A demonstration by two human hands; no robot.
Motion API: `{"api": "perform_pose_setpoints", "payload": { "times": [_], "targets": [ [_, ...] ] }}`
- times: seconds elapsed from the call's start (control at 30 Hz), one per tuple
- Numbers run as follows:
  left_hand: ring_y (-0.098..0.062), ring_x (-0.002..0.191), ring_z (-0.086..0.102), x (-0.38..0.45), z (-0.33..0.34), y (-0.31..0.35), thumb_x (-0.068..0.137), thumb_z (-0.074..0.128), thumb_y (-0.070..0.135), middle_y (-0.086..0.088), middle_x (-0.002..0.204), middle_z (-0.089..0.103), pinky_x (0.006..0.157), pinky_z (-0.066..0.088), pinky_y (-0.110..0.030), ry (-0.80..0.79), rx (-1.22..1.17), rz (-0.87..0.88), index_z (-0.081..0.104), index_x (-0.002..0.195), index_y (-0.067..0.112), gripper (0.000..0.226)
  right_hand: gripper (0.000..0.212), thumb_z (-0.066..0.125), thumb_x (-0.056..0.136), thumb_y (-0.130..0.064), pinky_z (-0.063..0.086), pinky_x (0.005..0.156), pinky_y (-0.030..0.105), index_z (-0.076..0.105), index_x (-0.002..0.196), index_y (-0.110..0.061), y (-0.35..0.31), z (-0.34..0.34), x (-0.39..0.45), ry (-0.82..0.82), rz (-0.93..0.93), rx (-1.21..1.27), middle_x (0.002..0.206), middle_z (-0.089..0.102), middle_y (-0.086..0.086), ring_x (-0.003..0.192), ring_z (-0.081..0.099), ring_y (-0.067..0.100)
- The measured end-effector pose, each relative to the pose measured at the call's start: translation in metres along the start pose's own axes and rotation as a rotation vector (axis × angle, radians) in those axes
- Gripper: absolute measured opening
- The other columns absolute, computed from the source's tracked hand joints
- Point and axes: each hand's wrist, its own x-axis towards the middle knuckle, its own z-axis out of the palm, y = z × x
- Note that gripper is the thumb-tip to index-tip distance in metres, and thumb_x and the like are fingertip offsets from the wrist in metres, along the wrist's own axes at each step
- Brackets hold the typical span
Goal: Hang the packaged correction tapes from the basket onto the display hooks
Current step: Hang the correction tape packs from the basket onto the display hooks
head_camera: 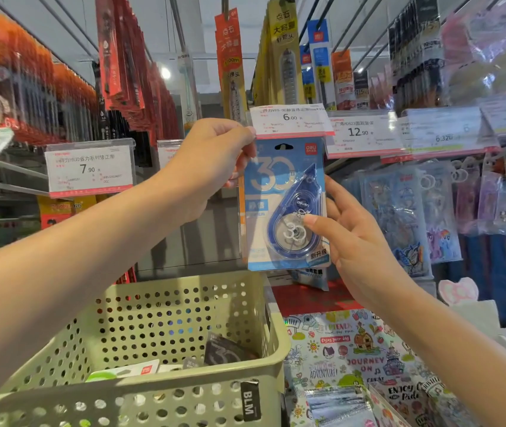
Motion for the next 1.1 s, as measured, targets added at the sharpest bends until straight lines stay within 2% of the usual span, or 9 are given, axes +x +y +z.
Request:
{"api": "perform_pose_setpoints", "payload": {
  "times": [0.3, 0.7, 0.8, 0.93, 1.1],
  "targets": [
    [-0.013, 0.043, 0.034, 0.000, 0.001, 0.001, 0.094, 0.046, 0.017, -0.001, 0.050, 0.041, 0.046, 0.030, -0.024, 0.021, 0.006, -0.015, 0.052, 0.057, 0.011, 0.038, 0.050, 0.048, 0.092, 0.001, 0.054, 0.078, 0.020, 0.041, 0.135, -0.023, 0.003, -0.001, 0.003, -0.017, 0.019, -0.022, 0.120, 0.067, -0.001, 0.104, 0.066, 0.009],
    [-0.014, 0.044, 0.033, -0.001, -0.001, 0.001, 0.095, 0.045, 0.015, -0.002, 0.050, 0.041, 0.046, 0.030, -0.025, -0.007, -0.003, -0.006, 0.052, 0.058, 0.010, 0.038, 0.057, 0.048, 0.092, 0.001, 0.052, 0.087, 0.021, 0.033, 0.143, -0.018, 0.020, -0.002, 0.006, 0.010, 0.069, -0.030, 0.132, 0.060, -0.001, 0.112, 0.062, 0.008],
    [-0.013, 0.043, 0.034, -0.001, -0.001, 0.000, 0.096, 0.045, 0.015, -0.002, 0.051, 0.042, 0.046, 0.030, -0.024, -0.009, 0.001, -0.011, 0.053, 0.059, 0.010, 0.037, 0.055, 0.047, 0.092, 0.002, 0.052, 0.082, 0.018, 0.035, 0.141, -0.018, 0.023, -0.003, 0.007, 0.016, 0.082, -0.017, 0.121, 0.066, -0.008, 0.107, 0.064, 0.006],
    [-0.014, 0.044, 0.033, -0.001, -0.001, -0.001, 0.096, 0.044, 0.014, -0.006, 0.054, 0.041, 0.045, 0.030, -0.024, -0.017, -0.003, -0.008, 0.052, 0.060, 0.008, 0.037, 0.053, 0.047, 0.091, 0.003, 0.052, 0.080, 0.016, 0.038, 0.139, -0.017, 0.025, -0.006, 0.009, 0.038, 0.083, -0.014, 0.130, 0.060, -0.002, 0.109, 0.063, 0.005],
    [-0.014, 0.045, 0.034, -0.001, 0.000, 0.000, 0.096, 0.044, 0.014, -0.006, 0.055, 0.041, 0.045, 0.030, -0.023, -0.017, 0.018, -0.007, 0.051, 0.061, 0.008, 0.035, 0.056, 0.049, 0.091, 0.001, 0.052, 0.079, 0.016, 0.035, 0.141, -0.019, 0.029, -0.008, 0.014, 0.064, 0.099, -0.068, 0.130, 0.060, 0.000, 0.108, 0.063, 0.006]
  ]
}}
